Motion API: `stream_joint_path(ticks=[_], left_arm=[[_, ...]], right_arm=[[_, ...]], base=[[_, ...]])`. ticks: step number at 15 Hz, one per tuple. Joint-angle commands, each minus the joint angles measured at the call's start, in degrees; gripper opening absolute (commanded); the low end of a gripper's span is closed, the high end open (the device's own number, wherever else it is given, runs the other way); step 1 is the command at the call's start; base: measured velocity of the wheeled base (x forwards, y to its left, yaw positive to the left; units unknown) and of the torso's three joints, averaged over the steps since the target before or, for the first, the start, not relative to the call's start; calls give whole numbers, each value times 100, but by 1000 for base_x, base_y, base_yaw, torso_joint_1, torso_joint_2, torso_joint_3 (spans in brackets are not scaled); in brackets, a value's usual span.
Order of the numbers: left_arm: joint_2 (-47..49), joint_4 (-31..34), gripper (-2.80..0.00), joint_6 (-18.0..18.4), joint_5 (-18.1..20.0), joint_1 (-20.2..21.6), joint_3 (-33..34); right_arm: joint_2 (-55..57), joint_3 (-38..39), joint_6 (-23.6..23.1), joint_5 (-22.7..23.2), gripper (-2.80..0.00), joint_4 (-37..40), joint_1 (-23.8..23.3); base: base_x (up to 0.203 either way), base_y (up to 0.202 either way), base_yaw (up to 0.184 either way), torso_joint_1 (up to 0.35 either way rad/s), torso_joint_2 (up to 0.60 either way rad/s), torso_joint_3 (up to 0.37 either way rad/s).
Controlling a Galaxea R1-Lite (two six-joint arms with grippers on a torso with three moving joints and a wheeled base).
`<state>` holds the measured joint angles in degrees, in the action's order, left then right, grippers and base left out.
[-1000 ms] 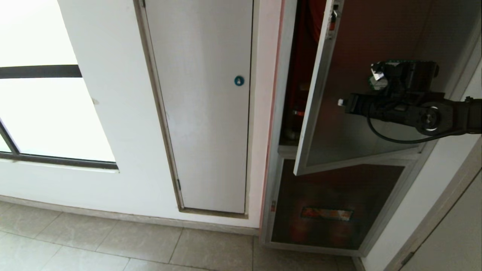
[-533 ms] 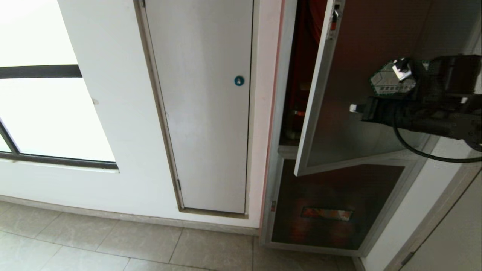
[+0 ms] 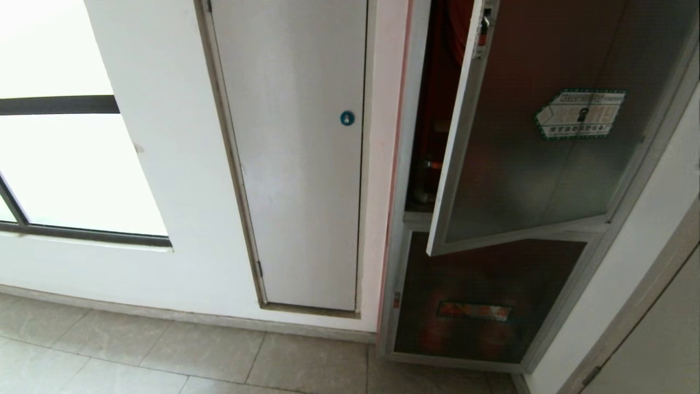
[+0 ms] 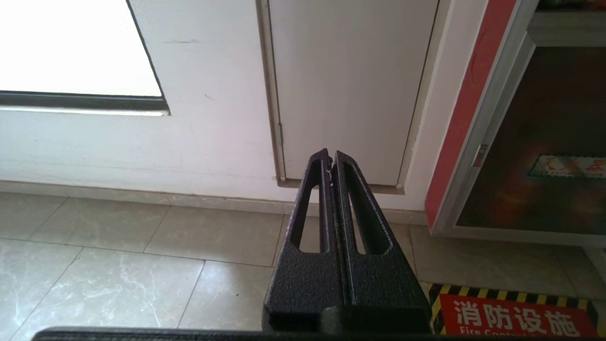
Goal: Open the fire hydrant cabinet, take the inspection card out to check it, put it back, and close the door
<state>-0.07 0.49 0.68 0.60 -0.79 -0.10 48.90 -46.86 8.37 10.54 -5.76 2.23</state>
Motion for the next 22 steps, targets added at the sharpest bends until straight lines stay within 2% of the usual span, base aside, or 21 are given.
stream_joint_path(ticks=[1,4,7,15,18,20,22], left_arm=[[1,4,-280,8,2,0,1],[1,3,-280,2,2,0,1],[0,0,-280,2,2,0,1],[5,-2,-280,2,2,0,1],[-1,4,-280,2,2,0,1],[-1,-4,-280,2,2,0,1],[-1,4,-280,2,2,0,1]], right_arm=[[-1691,210,3,-59,-280,528,-5],[-2997,428,-4,-365,-280,1505,-56],[-3700,804,-19,-500,-280,1921,-121],[-4825,1906,-232,-491,-280,1935,-126],[-4889,2333,-437,-802,-280,1870,-126],[-4890,2741,-474,-819,-280,1669,-126],[-4890,3399,-545,-880,-280,1131,-126]], base=[[0,0,0,0,0,0],[0,0,0,0,0,0],[0,0,0,0,0,0],[0,0,0,0,0,0],[0,0,0,0,0,0],[0,0,0,0,0,0],[0,0,0,0,0,0]])
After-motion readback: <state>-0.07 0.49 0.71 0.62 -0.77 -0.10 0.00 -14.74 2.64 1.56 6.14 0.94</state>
